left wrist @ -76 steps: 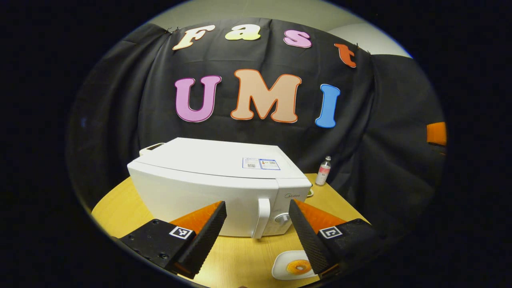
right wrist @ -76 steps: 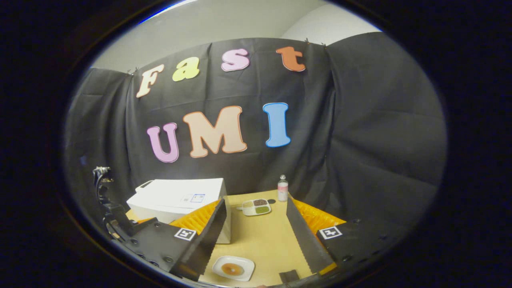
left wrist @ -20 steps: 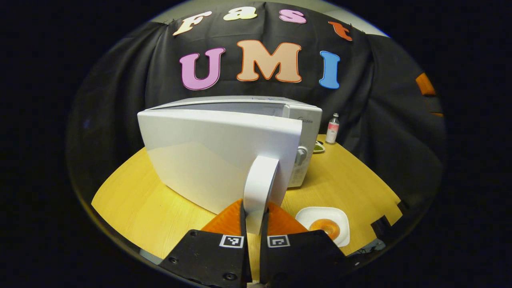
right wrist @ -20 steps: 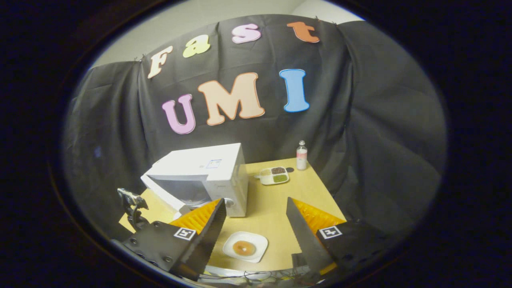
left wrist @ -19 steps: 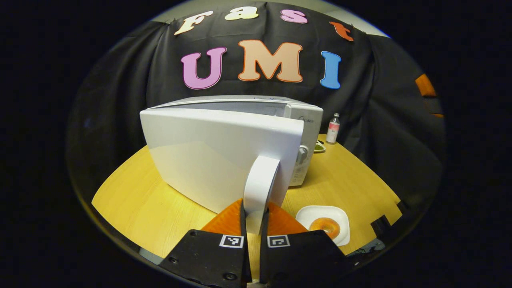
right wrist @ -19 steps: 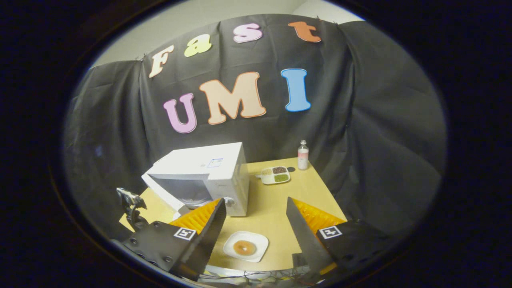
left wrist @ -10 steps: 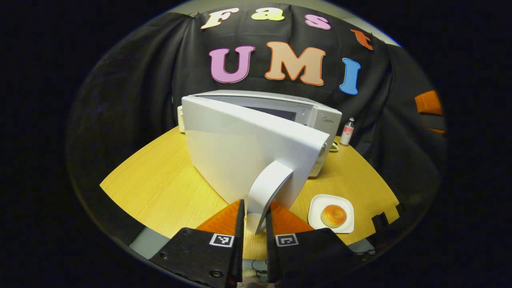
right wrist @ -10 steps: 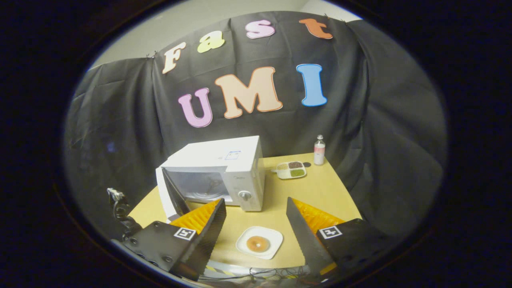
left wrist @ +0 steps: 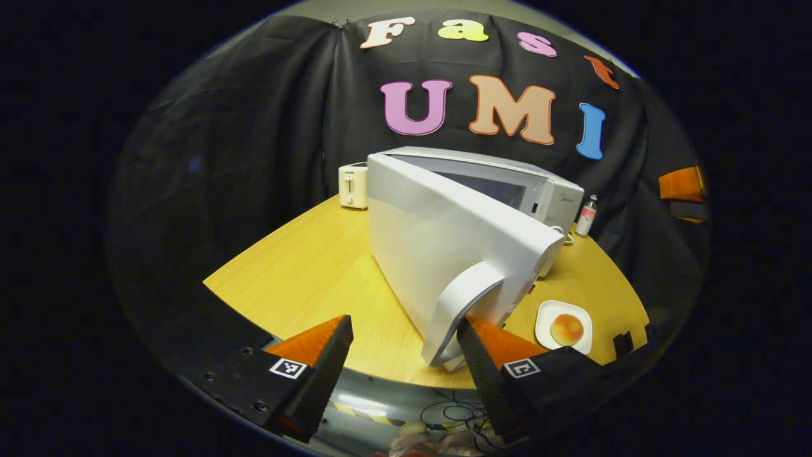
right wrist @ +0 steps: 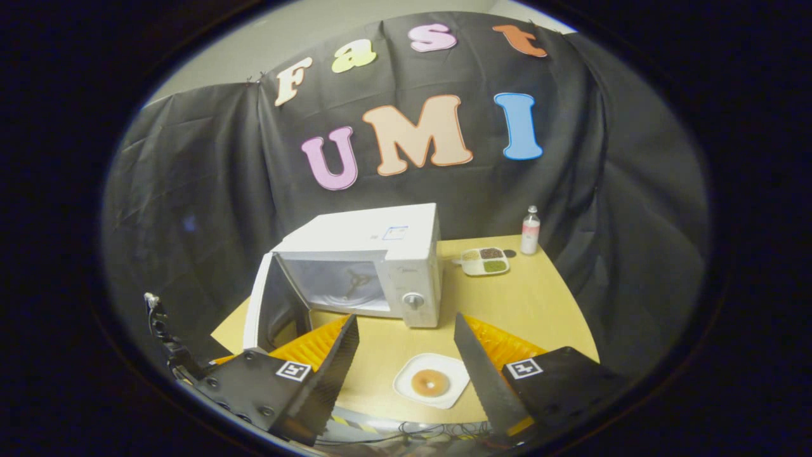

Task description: Open the microwave oven with the left hand, put the food in, and close the microwave oven.

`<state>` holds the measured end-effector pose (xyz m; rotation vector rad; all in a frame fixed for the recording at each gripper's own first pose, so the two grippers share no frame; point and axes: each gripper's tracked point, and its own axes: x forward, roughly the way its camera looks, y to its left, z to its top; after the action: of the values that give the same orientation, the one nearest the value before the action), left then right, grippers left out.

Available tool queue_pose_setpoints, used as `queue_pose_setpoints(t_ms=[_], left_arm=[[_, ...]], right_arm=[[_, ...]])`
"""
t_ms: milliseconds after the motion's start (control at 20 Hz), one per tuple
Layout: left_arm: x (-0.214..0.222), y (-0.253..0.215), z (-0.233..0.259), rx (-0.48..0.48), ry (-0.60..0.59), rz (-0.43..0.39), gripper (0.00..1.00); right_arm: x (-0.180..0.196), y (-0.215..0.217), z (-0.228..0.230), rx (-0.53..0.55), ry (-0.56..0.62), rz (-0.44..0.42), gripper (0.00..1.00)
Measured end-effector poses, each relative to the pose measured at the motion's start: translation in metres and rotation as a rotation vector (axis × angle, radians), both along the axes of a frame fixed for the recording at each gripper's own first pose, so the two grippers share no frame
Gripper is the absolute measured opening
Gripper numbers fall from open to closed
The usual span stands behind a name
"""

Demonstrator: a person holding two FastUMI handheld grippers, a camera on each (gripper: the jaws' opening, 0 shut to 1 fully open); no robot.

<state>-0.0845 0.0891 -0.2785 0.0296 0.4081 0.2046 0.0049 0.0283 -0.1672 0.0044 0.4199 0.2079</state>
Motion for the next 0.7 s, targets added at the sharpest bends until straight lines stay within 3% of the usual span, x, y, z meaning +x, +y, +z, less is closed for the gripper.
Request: queue_pose_setpoints(t_ms=[300,700], left_arm=[[-0.022,0.052,0.013,0.034,0.000,0.081,0.99],[-0.051,0.140,0.027,0.078,-0.001,0.206,0.99]], right_arm=[[-0.002,0.015,-0.020,-0.018,0.018,0.001,0.92],[0.000,0.020,-0.081,-0.056,0.093,-0.037,0.95]])
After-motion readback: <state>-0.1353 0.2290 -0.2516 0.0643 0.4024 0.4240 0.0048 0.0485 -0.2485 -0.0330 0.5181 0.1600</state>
